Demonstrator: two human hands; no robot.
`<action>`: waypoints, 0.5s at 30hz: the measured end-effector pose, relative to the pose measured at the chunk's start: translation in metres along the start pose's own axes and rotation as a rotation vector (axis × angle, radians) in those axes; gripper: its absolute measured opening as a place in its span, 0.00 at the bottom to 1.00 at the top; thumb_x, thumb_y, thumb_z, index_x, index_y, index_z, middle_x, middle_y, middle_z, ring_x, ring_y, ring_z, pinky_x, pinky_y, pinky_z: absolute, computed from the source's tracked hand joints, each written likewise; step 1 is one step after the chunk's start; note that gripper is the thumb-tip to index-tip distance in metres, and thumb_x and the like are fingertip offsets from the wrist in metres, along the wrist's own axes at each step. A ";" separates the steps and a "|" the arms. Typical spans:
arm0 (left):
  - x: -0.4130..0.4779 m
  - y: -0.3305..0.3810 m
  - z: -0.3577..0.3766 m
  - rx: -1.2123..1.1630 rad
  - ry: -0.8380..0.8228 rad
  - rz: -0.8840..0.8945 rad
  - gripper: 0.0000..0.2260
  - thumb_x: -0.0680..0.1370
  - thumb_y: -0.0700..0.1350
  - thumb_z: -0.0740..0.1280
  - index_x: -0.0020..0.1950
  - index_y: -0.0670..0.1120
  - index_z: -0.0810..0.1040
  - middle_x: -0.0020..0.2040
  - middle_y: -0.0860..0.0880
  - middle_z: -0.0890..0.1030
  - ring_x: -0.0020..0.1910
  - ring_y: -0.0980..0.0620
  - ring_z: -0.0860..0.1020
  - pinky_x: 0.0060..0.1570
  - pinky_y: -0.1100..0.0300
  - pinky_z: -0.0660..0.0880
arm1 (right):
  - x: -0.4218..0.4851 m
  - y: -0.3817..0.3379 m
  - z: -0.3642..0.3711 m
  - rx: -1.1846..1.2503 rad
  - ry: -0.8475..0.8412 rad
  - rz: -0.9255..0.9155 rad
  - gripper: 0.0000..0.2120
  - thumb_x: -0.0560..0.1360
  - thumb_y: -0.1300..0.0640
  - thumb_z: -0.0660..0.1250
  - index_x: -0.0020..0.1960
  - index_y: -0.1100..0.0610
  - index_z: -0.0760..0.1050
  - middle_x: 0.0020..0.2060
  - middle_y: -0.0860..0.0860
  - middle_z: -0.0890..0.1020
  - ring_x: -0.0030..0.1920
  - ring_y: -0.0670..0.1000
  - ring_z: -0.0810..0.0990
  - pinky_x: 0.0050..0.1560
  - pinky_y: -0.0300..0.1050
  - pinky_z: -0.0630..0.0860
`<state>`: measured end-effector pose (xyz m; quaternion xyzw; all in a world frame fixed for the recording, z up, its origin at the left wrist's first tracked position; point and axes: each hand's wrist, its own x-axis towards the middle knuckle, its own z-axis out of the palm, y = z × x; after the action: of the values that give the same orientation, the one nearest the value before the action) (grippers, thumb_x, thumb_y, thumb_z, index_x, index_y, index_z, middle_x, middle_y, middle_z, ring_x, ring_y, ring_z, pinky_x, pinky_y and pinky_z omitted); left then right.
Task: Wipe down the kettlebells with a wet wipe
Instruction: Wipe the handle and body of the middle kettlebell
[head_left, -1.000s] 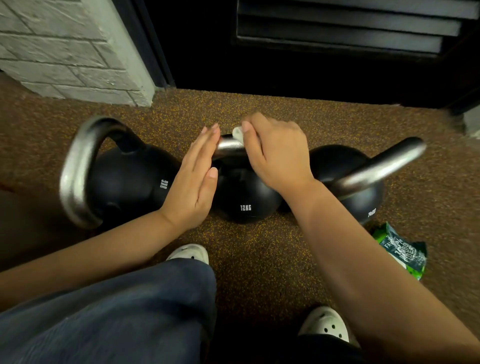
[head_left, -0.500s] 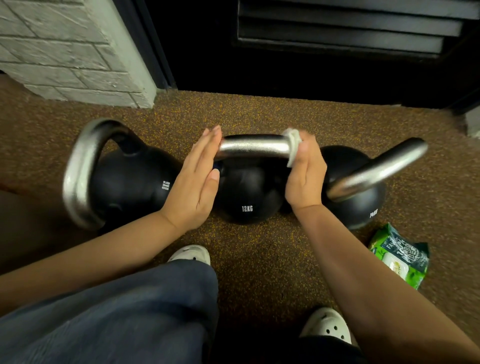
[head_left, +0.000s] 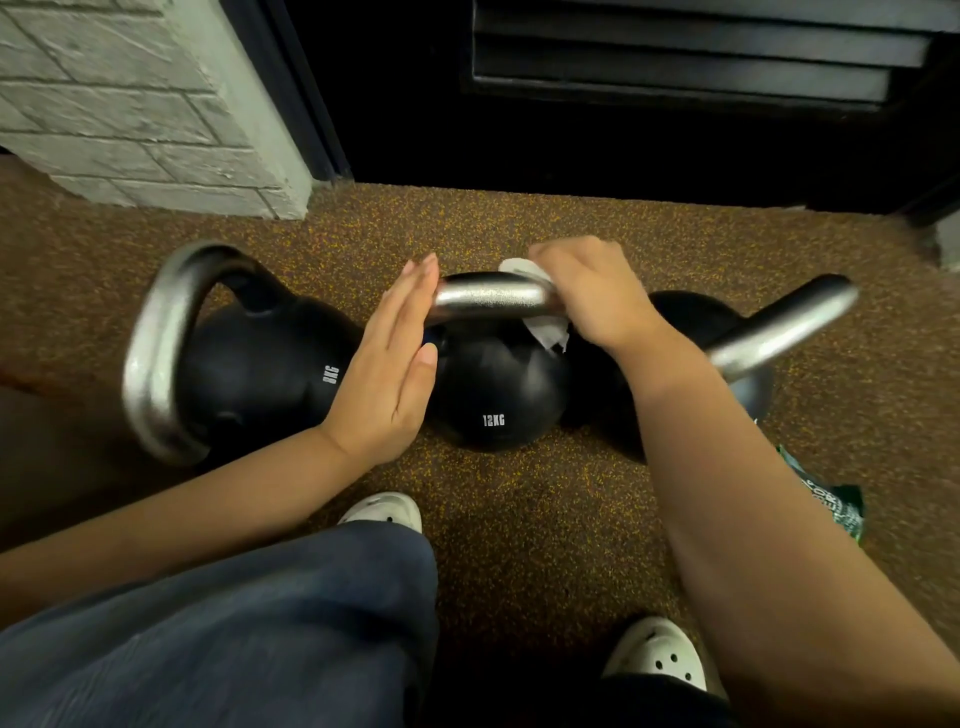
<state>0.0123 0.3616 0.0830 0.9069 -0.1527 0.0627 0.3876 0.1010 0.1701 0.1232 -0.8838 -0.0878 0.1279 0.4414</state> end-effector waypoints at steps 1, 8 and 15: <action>0.000 0.000 0.000 0.004 0.001 0.001 0.25 0.80 0.44 0.49 0.76 0.38 0.51 0.76 0.47 0.54 0.77 0.51 0.51 0.75 0.59 0.48 | 0.002 -0.005 0.001 -0.094 -0.007 -0.043 0.20 0.76 0.49 0.56 0.28 0.56 0.64 0.25 0.51 0.70 0.34 0.55 0.70 0.40 0.49 0.66; -0.001 0.002 0.000 -0.071 0.040 -0.018 0.25 0.80 0.45 0.48 0.75 0.37 0.52 0.75 0.45 0.57 0.76 0.50 0.54 0.75 0.57 0.51 | 0.001 -0.025 0.017 -0.342 0.057 -0.268 0.16 0.73 0.47 0.51 0.43 0.51 0.76 0.38 0.55 0.80 0.45 0.61 0.77 0.44 0.48 0.69; 0.023 0.022 -0.019 -0.060 0.199 -0.038 0.22 0.81 0.45 0.48 0.72 0.37 0.65 0.74 0.43 0.60 0.75 0.49 0.59 0.74 0.53 0.54 | -0.021 -0.033 0.038 -0.362 0.204 -0.442 0.15 0.73 0.50 0.63 0.55 0.57 0.70 0.39 0.48 0.80 0.41 0.54 0.81 0.53 0.49 0.67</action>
<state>0.0270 0.3557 0.1167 0.8869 -0.0982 0.1407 0.4289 0.0679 0.2124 0.1311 -0.9158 -0.2546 -0.0785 0.3006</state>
